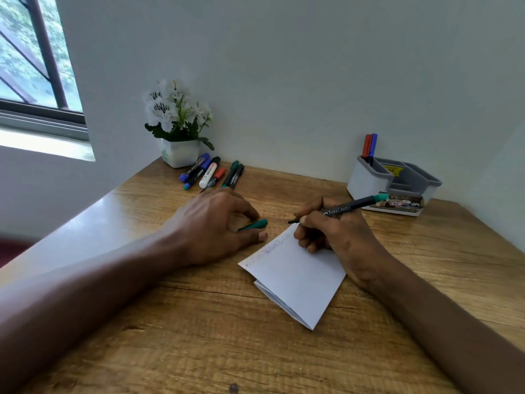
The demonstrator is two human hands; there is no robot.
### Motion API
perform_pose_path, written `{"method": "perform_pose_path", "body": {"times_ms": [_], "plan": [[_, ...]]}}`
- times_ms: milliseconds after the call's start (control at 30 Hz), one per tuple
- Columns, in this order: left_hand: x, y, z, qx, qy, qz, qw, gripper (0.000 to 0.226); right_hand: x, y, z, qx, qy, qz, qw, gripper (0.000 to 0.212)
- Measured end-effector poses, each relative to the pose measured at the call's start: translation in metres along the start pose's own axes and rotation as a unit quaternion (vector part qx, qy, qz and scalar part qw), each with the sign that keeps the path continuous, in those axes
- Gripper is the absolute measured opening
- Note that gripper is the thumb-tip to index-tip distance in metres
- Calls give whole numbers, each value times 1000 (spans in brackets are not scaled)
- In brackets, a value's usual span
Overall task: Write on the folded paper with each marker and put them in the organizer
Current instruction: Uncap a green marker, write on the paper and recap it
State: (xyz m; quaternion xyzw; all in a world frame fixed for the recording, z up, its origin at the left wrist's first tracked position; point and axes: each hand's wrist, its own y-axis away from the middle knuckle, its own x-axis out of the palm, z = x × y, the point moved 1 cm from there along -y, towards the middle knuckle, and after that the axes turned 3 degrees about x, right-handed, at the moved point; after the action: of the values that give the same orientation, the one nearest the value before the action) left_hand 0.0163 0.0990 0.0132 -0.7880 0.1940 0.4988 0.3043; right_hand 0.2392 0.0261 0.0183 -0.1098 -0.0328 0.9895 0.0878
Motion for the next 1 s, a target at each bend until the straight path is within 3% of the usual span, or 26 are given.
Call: {"method": "perform_pose_path", "body": {"times_ms": [133,200,300,400,600,767,900,1000], "plan": [[-1,-1,1,-8,39,-38,999,19,0,2,5,21,-76,25,997,19],[-3,-1,5,-18,114,-50,992,11,0,3,6,31,-100,42,994,27],[-7,0,7,-18,202,-44,978,12,-3,4,7,35,-119,65,990,38],[-7,2,6,-5,216,-37,976,14,-5,4,6,27,-116,86,989,39],[-4,2,2,30,199,-25,979,14,-6,5,5,-5,-93,100,991,20],[-5,3,1,55,200,-11,978,16,-6,5,4,-16,-86,91,992,21],[-6,5,-2,74,205,-6,976,17,-6,6,3,-43,-37,105,993,4],[-7,5,-9,93,248,-9,964,16,-4,7,7,-61,-25,101,993,20]]}}
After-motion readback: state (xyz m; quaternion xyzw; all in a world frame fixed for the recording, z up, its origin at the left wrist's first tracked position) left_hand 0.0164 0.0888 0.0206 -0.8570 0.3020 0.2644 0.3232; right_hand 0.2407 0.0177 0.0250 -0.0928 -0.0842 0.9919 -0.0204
